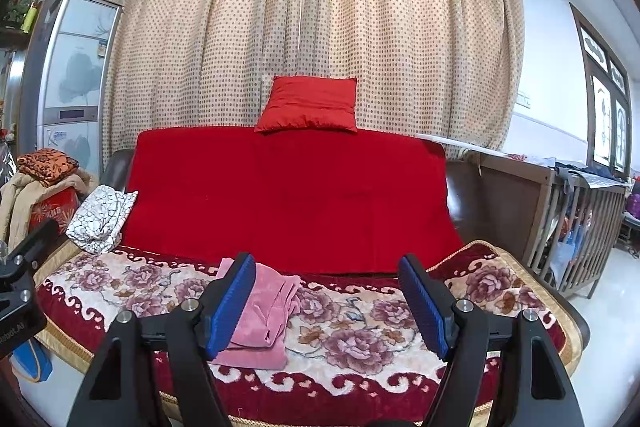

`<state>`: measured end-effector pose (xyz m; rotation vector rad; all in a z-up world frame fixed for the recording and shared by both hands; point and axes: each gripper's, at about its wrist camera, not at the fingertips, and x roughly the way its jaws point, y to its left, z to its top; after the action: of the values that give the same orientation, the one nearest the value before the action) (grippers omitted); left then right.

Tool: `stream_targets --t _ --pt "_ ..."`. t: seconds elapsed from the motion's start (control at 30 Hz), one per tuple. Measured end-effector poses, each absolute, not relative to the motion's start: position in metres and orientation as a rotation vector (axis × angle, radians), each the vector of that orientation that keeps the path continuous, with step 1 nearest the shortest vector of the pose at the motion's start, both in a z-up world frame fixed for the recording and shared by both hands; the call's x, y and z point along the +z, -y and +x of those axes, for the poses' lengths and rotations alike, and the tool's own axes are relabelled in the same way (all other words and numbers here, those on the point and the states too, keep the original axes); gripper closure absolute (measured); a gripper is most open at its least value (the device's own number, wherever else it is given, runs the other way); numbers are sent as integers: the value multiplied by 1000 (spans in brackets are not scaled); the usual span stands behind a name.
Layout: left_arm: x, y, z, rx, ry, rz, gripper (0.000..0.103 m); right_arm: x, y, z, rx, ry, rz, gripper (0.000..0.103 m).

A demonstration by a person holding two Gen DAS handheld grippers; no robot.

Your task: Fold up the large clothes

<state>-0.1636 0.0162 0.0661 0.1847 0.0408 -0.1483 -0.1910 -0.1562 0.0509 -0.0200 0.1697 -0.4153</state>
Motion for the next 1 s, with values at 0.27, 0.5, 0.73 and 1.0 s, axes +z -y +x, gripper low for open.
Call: stream_targets --t 0.27,0.5,0.73,1.0 --pt "60 -15 -159 -156 -59 190 3 45 157 -186 -415 -197 -15 26" --pt "57 -17 -154 -157 -71 185 3 42 155 -182 -414 -209 -17 26" --pt "49 -17 -143 -156 -101 186 3 34 156 -170 -409 -240 -15 26" --pt "46 -18 -120 -144 -136 171 3 25 154 -146 -398 -291 -29 26"
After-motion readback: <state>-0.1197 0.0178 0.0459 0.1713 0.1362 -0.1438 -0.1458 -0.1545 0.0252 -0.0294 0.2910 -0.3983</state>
